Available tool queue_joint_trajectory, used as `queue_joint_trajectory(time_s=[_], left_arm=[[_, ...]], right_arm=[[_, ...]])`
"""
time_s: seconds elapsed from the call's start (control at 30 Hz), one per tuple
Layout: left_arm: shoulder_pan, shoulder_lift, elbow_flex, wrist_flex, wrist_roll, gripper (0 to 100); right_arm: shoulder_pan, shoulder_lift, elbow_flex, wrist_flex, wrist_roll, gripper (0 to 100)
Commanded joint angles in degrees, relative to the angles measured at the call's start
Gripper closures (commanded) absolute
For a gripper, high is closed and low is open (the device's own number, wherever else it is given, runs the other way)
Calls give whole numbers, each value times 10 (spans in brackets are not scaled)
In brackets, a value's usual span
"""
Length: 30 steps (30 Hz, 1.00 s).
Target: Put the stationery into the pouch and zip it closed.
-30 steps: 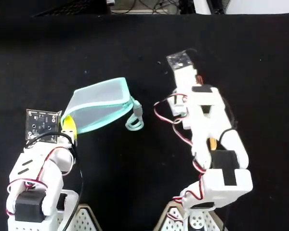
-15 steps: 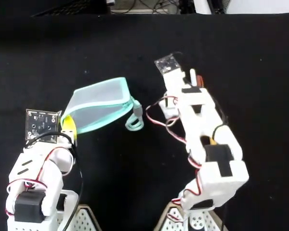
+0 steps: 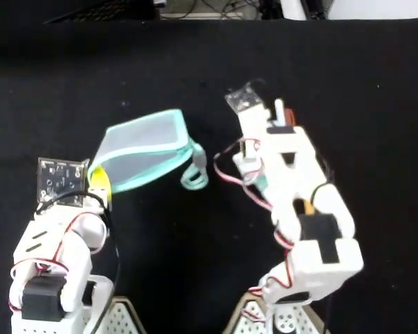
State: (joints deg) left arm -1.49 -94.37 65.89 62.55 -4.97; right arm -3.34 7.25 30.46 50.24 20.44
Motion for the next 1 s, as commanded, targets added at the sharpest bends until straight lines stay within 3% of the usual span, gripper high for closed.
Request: queue_joint_trajectory(time_s=[0.0, 0.23, 0.43, 0.73, 0.97], left_arm=[[3, 4, -1, -13, -4, 971], [3, 4, -1, -13, -4, 971], [3, 4, -1, -13, -4, 971], [3, 4, -1, -13, -4, 971], [3, 4, -1, -13, -4, 971]], right_arm=[[-18, -43, 10, 13, -5, 986], [-55, -22, 11, 21, -2, 814], [-53, -22, -15, 71, 56, 867], [-55, -16, -28, 55, 120, 868], [-54, 78, -92, 73, 141, 868]])
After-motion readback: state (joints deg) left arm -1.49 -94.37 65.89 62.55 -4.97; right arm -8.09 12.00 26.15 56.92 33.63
